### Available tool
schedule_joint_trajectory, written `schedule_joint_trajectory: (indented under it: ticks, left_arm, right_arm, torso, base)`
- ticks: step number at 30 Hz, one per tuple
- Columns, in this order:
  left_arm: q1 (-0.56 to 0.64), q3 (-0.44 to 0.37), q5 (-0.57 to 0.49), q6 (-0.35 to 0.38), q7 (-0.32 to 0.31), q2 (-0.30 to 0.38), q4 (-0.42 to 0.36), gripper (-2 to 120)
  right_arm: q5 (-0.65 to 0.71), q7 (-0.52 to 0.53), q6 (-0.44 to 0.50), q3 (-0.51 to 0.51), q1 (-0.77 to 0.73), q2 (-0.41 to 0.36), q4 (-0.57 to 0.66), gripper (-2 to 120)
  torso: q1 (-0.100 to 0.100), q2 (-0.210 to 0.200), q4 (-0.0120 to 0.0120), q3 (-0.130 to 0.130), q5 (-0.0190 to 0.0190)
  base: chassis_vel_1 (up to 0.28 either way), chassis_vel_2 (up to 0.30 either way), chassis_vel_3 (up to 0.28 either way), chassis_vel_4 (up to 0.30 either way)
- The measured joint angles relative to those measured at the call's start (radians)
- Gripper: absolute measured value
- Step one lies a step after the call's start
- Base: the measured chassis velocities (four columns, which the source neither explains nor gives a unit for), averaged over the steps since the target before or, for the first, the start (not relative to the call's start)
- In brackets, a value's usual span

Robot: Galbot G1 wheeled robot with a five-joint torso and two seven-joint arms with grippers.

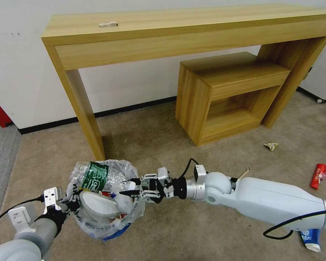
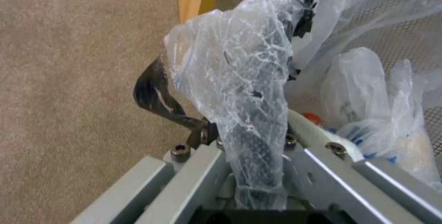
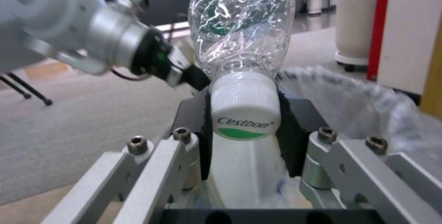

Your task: Pick up the trash bin and place the garbage on the floor into it.

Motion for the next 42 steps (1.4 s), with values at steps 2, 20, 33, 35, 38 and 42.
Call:
schedule_joint_trajectory:
  ticks: [2, 20, 33, 35, 38, 42]
  left_arm:
    - [0.001, -0.001, -0.002, 0.0, 0.0, 0.001, -0.002, 1]
    - [0.013, -0.007, -0.011, 0.004, -0.001, -0.003, -0.026, 1]
    - [0.017, -0.011, -0.012, 0.004, -0.003, -0.009, -0.031, 1]
    - [0.017, -0.011, -0.012, 0.004, -0.003, -0.009, -0.031, 1]
    - [0.017, -0.011, -0.012, 0.004, -0.003, -0.009, -0.029, 1]
    - [0.017, -0.009, -0.01, 0.004, -0.001, -0.012, -0.021, 1]
  right_arm:
    - [-0.003, 0.003, 0.001, -0.003, 0.0, 0.003, -0.01, 28]
    - [-0.053, 0.05, -0.016, -0.034, -0.014, 0.016, -0.039, 28]
    - [-0.081, 0.048, -0.008, -0.015, -0.053, 0.01, -0.058, 68]
    - [-0.082, 0.048, -0.005, -0.005, -0.062, 0.008, -0.059, 78]
    - [-0.088, 0.054, 0.005, 0.026, -0.083, 0.008, -0.062, 88]
    - [-0.091, 0.106, 0.011, 0.109, -0.134, 0.014, -0.059, 99]
  torso:
    - [0.0, 0.0, 0.0, 0.0, -0.0001]
    - [0.0, 0.0, 0.0, 0.0, -0.0001]
    - [0.0, 0.0, 0.0, 0.0, 0.0]
    - [0.0, 0.0, 0.0, 0.0, -0.0001]
    - [0.0, 0.0, 0.0, 0.0, -0.0001]
    - [0.0, 0.0, -0.0001, 0.0, -0.0001]
  base:
    - [0.0, 0.0, 0.0, 0.0]
    - [0.0, 0.0, 0.0, 0.0]
    - [0.0, 0.0, 0.0, 0.0]
    - [0.0, 0.0, 0.0, 0.0]
    - [0.0, 0.0, 0.0, 0.0]
    - [0.0, 0.0, 0.0, 0.0]
